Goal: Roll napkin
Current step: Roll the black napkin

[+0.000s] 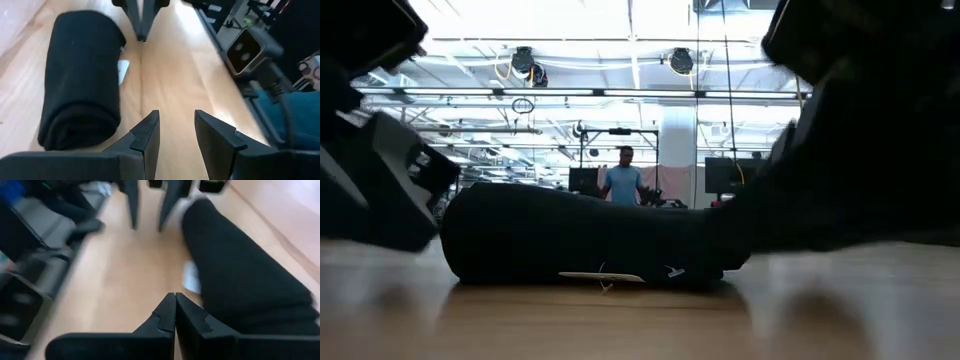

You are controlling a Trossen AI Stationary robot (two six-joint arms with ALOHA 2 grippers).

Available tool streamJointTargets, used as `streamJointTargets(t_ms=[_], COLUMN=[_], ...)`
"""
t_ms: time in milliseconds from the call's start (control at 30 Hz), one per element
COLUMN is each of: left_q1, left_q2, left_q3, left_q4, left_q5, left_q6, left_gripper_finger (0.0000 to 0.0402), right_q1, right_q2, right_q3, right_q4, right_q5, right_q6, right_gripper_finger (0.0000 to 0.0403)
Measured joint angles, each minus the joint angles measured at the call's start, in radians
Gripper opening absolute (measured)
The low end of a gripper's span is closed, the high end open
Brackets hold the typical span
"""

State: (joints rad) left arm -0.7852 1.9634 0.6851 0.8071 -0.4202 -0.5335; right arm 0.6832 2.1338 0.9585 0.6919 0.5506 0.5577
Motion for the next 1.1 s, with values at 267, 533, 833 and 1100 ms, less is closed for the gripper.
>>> streamJointTargets(t_ms=[267,533,833,1100], left_q1=[0.046,0.095,0.148,0.197], left_q2=[0.027,0.024,0.024,0.023], left_q3=[0.003,0.004,-0.014,-0.036], left_q4=[-0.042,-0.097,-0.11,-0.111], left_q5=[-0.033,-0.034,-0.098,-0.103], left_q6=[-0.011,-0.01,-0.001,0.012], left_gripper_finger=[0.0127,0.0127,0.0127,0.0127], right_q1=[-0.036,-0.064,-0.124,-0.189], right_q2=[0.0,-0.001,-0.003,-0.004], right_q3=[0.0,0.002,0.003,0.003], right_q4=[-0.109,-0.146,-0.191,-0.216], right_q5=[-0.002,0.016,0.02,0.019], right_q6=[0.049,0.07,0.043,-0.022], right_gripper_finger=[0.0,0.0,0.0,0.0])
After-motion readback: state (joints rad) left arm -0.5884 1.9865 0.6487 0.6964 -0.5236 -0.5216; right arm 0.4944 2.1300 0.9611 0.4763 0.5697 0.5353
